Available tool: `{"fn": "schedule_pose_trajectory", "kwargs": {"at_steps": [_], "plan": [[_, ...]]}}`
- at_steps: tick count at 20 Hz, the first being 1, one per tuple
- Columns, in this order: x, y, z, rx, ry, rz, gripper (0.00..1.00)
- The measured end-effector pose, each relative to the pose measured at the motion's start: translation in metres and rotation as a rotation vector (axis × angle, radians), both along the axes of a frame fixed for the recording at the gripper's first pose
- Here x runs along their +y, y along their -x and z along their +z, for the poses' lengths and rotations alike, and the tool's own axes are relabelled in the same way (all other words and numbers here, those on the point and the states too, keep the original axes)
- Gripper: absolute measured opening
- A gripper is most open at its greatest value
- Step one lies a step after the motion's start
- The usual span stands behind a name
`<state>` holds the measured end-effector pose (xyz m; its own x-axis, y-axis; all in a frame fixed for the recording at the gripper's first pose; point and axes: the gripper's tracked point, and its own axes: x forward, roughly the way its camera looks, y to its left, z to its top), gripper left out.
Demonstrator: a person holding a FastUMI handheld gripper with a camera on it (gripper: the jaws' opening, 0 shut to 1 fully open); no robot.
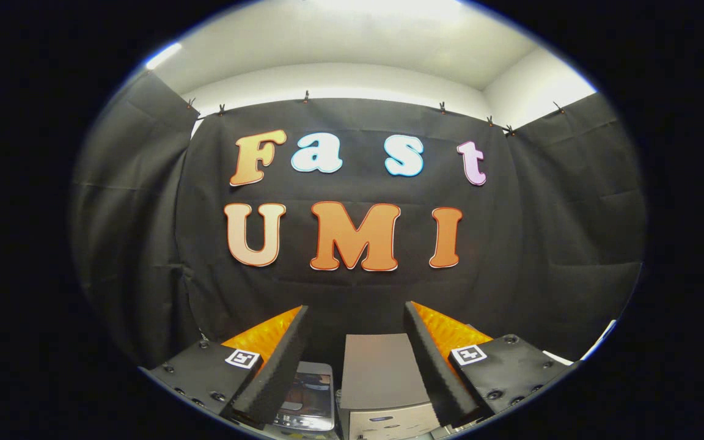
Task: Put the clothes into the washing machine and then close the washing machine lid.
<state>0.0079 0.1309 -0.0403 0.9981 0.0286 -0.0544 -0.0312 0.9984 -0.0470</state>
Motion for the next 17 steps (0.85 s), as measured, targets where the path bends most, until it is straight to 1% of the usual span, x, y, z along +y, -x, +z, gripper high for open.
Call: {"fn": "schedule_pose_trajectory", "kwargs": {"at_steps": [6,10,17], "plan": [[-0.038,0.004,0.006,0.000,-0.033,-0.010,0.98],[-0.044,0.002,0.009,-0.003,-0.058,-0.006,0.98],[-0.043,-0.001,0.014,0.000,-0.042,0.001,0.98]]}}
